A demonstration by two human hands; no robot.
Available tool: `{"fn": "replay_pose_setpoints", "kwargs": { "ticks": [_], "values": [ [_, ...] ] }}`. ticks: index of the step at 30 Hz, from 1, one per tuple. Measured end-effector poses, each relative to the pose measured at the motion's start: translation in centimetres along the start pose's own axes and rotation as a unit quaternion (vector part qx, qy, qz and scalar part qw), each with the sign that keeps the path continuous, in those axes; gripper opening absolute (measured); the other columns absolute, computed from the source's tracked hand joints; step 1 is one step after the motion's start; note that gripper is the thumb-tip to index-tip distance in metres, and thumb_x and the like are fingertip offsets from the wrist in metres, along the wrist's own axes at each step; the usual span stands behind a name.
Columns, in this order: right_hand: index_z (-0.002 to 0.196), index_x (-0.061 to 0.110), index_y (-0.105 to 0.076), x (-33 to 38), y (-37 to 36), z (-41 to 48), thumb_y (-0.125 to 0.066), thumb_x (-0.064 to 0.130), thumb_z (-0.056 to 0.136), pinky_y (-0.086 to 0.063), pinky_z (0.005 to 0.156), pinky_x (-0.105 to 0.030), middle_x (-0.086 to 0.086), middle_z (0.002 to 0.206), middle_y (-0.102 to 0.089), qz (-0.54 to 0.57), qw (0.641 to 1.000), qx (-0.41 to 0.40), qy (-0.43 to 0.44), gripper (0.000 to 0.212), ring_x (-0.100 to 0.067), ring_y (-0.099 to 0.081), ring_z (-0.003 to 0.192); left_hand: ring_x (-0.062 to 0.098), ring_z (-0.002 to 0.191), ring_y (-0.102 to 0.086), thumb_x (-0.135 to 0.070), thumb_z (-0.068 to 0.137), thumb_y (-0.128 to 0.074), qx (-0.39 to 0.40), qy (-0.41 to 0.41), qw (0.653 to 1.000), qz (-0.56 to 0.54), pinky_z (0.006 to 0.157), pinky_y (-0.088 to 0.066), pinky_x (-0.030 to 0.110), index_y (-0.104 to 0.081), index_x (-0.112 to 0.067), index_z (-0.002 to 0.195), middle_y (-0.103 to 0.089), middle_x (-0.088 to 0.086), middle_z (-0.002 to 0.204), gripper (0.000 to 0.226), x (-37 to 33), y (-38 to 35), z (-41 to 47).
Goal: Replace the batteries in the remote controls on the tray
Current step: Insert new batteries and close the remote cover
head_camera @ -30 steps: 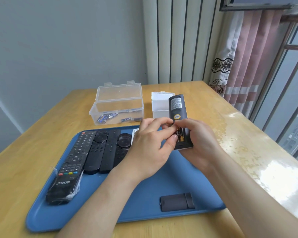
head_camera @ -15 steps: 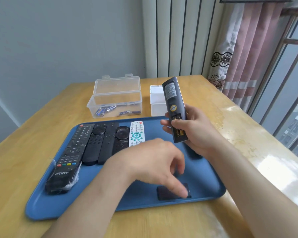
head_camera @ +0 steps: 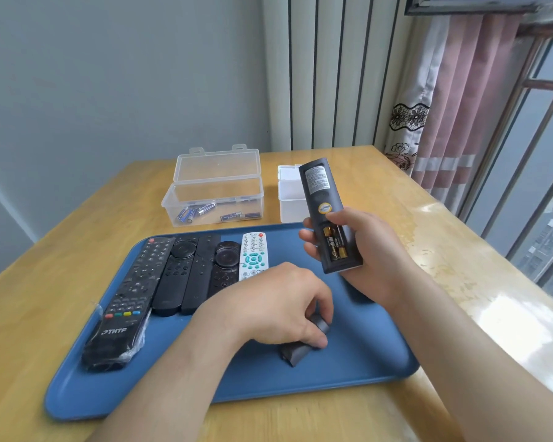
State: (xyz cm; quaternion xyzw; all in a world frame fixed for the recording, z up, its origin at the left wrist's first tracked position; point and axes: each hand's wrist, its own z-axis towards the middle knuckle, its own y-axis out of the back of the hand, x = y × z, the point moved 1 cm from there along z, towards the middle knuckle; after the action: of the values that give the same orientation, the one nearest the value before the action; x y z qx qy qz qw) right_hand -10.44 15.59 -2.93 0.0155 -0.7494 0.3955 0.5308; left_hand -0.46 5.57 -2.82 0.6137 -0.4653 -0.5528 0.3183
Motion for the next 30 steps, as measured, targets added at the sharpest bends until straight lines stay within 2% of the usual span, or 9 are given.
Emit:
{"fn": "replay_pose_setpoints", "kwargs": {
  "ticks": [4,9,11,13,15,17,19,26,30],
  "values": [
    [0.109,-0.006,-0.058,0.1,0.1,0.1,-0.049,-0.002,0.093,-0.06,0.067,-0.035,-0.024,0.1,-0.065,-0.001,1.0,0.016,-0.001,0.019,-0.03,-0.07,0.077,-0.002,0.054,-0.05,-0.021,0.078,-0.077,-0.084,0.009,0.986,-0.142,0.057,-0.04,0.014,-0.062,-0.023,0.075,-0.06,-0.016,0.06,0.015,0.5,1.6,-0.6],
    [0.119,-0.006,-0.058,-0.2,0.2,0.1,-0.051,-0.003,0.09,-0.057,0.061,-0.03,-0.02,0.099,-0.066,-0.022,0.999,0.03,-0.009,0.03,-0.025,-0.068,0.073,0.013,0.055,-0.053,-0.002,0.081,-0.073,-0.145,-0.018,0.934,-0.325,0.058,-0.047,0.019,-0.07,-0.024,0.104,-0.062,0.006,0.069,0.031,0.9,2.6,-1.2],
    [0.126,-0.006,-0.055,-0.3,0.0,0.3,-0.054,0.008,0.092,-0.055,0.06,-0.03,-0.02,0.101,-0.064,-0.02,0.999,0.038,-0.024,0.037,-0.027,-0.064,0.078,0.017,0.062,-0.057,0.002,0.084,-0.069,-0.233,-0.036,0.888,-0.394,0.057,-0.049,0.019,-0.073,-0.015,0.103,-0.07,0.018,0.079,0.026,1.2,3.3,-1.3],
    [0.125,-0.003,-0.056,-0.3,0.0,0.2,-0.062,0.016,0.09,-0.054,0.062,-0.031,-0.018,0.102,-0.064,-0.008,0.998,0.059,-0.032,0.041,-0.027,-0.063,0.08,0.015,0.062,-0.061,0.0,0.084,-0.068,-0.345,-0.029,0.811,-0.471,0.057,-0.05,0.018,-0.075,-0.013,0.094,-0.074,0.014,0.081,0.019,2.0,3.8,-1.2],
    [0.114,-0.001,-0.059,-0.3,-0.1,0.0,-0.07,0.012,0.082,-0.054,0.064,-0.031,-0.018,0.095,-0.064,0.009,0.994,0.104,-0.022,0.036,-0.024,-0.063,0.073,0.009,0.058,-0.062,-0.001,0.084,-0.068,-0.42,-0.008,0.731,-0.537,0.058,-0.052,0.016,-0.073,-0.012,0.091,-0.073,0.002,0.074,0.014,2.8,3.7,-0.9],
    [0.108,0.001,-0.06,-0.4,-0.3,-0.2,-0.071,0.0,0.076,-0.055,0.065,-0.029,-0.017,0.09,-0.062,-0.001,0.99,0.141,-0.006,0.034,-0.022,-0.061,0.069,0.009,0.059,-0.065,0.001,0.085,-0.067,-0.443,0.006,0.696,-0.565,0.059,-0.053,0.017,-0.069,-0.01,0.092,-0.071,0.0,0.072,0.014,3.1,3.3,-0.5],
    [0.109,0.0,-0.06,-0.6,-0.3,-0.2,-0.067,-0.007,0.075,-0.055,0.063,-0.027,-0.017,0.09,-0.062,-0.018,0.991,0.136,0.012,0.036,-0.021,-0.06,0.067,0.012,0.057,-0.065,0.002,0.086,-0.065,-0.424,0.012,0.704,-0.569,0.057,-0.054,0.019,-0.066,-0.012,0.096,-0.069,0.004,0.071,0.017,3.1,2.8,-0.3],
    [0.104,0.003,-0.061,-0.6,0.3,0.5,-0.056,-0.012,0.084,-0.051,0.058,-0.026,-0.012,0.091,-0.064,0.0,0.999,0.035,0.037,0.025,-0.017,-0.057,0.062,0.017,0.071,-0.069,0.002,0.081,-0.069,-0.276,-0.005,0.82,-0.502,0.066,-0.055,0.021,-0.073,-0.014,0.098,-0.07,0.009,0.075,0.023,3.5,2.9,-0.9],
    [0.107,0.003,-0.06,-0.6,0.3,0.6,-0.061,0.0,0.088,-0.051,0.058,-0.025,-0.013,0.087,-0.062,0.028,0.999,0.004,0.038,0.019,-0.018,-0.058,0.063,0.015,0.079,-0.069,-0.005,0.073,-0.078,-0.301,0.002,0.852,-0.429,0.078,-0.056,0.023,-0.074,-0.022,0.099,-0.075,0.01,0.085,0.032,3.4,3.4,-1.1]
  ]
}}
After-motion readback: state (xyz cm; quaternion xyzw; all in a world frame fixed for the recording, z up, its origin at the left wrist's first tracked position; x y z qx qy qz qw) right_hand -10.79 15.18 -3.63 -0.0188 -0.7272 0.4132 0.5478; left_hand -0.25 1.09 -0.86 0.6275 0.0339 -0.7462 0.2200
